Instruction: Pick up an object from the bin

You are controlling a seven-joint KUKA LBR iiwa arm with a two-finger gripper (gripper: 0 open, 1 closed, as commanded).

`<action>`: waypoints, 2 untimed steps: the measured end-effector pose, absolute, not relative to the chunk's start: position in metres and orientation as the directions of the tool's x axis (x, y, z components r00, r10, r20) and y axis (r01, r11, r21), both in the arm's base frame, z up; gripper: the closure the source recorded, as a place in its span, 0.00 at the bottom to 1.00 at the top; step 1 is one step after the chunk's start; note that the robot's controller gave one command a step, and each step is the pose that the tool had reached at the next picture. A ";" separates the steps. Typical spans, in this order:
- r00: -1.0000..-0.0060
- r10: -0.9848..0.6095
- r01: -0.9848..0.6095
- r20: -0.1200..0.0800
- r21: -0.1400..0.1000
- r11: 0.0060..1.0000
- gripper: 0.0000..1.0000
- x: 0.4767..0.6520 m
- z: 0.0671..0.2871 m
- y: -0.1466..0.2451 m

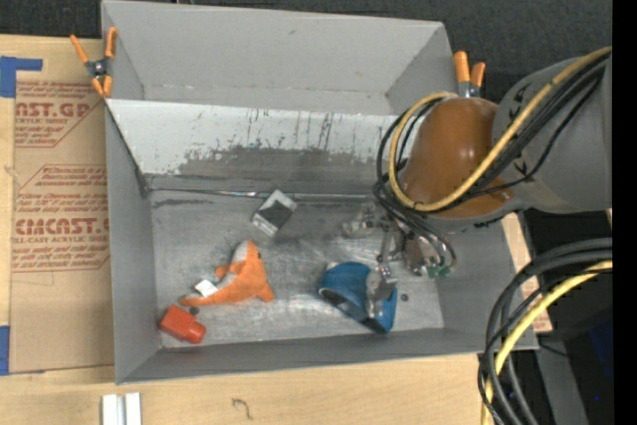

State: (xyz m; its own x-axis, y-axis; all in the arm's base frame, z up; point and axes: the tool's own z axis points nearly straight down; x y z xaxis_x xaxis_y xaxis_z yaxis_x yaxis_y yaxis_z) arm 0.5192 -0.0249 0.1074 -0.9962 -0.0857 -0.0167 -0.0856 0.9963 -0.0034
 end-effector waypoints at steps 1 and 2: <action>-0.996 -0.088 -0.088 -0.003 0.000 0.996 0.00 0.511 0.096 -0.024; -0.999 -0.046 -0.046 0.001 0.001 0.999 0.00 0.496 0.098 -0.014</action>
Offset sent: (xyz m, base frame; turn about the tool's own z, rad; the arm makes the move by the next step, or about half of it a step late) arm -0.0291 0.0141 -0.0074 0.0573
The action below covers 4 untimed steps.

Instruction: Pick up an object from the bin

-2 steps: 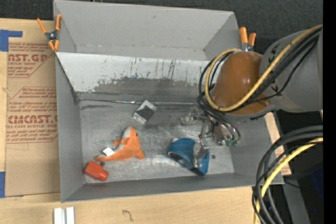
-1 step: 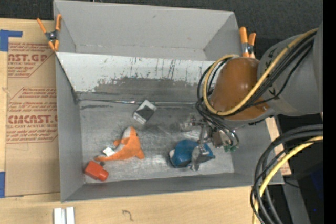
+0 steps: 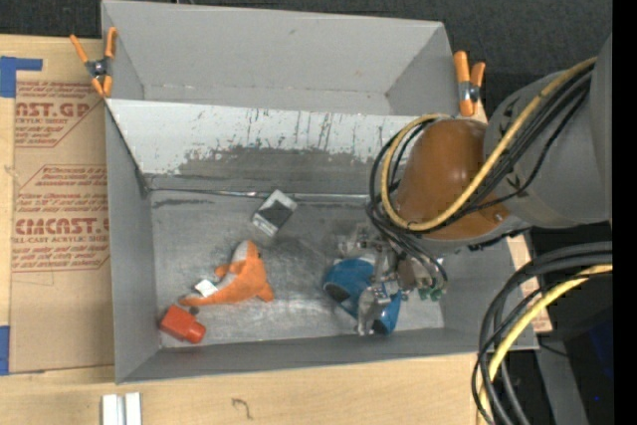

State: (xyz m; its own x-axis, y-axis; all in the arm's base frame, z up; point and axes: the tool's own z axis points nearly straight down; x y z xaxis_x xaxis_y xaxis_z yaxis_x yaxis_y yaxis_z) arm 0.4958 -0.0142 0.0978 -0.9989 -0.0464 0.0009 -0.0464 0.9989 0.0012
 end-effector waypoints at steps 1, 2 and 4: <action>-0.986 -0.167 -0.167 -0.016 -0.002 0.986 0.00 0.492 0.078 -0.008; -1.000 -0.017 -0.017 -0.022 0.003 1.000 1.00 0.487 0.073 -0.011; -1.000 -0.018 -0.018 -0.016 0.003 1.000 1.00 0.486 0.077 -0.011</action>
Offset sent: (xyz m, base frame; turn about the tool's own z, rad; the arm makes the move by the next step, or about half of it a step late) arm -0.0142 0.0008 -0.0278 0.0300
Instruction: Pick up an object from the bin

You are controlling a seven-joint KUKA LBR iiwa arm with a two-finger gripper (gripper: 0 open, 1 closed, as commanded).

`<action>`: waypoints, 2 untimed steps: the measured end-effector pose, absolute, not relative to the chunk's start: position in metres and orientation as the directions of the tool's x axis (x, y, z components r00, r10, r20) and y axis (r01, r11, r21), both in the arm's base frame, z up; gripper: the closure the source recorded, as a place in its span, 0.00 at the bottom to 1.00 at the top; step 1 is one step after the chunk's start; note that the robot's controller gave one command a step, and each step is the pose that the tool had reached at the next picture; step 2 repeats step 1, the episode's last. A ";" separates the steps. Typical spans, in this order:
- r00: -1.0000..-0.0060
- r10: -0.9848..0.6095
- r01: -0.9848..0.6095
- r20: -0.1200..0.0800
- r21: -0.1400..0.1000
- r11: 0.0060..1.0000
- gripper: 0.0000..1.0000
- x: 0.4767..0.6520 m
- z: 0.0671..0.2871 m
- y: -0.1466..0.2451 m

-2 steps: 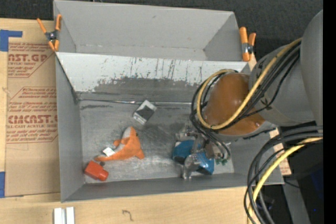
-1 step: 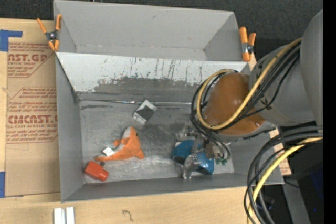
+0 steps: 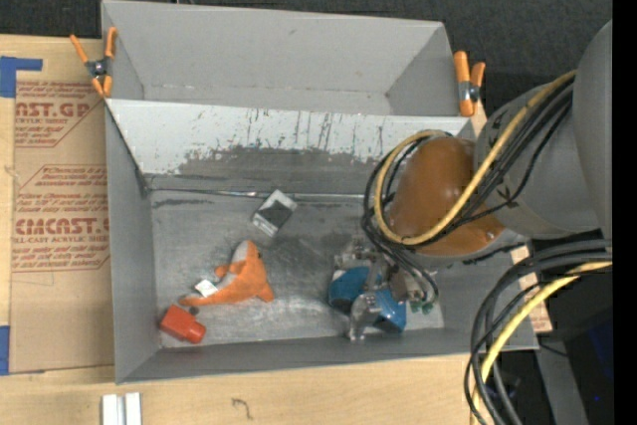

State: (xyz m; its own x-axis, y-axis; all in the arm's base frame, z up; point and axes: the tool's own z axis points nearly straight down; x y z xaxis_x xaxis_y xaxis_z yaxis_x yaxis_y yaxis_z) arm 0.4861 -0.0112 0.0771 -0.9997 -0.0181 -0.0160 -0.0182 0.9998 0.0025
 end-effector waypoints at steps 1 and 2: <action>-1.000 -0.020 -0.020 0.000 0.001 1.000 1.00 0.483 0.097 -0.012; -1.000 -0.020 -0.020 0.000 0.001 1.000 1.00 0.483 0.097 -0.012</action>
Offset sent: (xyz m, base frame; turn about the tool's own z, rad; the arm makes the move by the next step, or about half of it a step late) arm 0.0000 0.0001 0.0153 0.0000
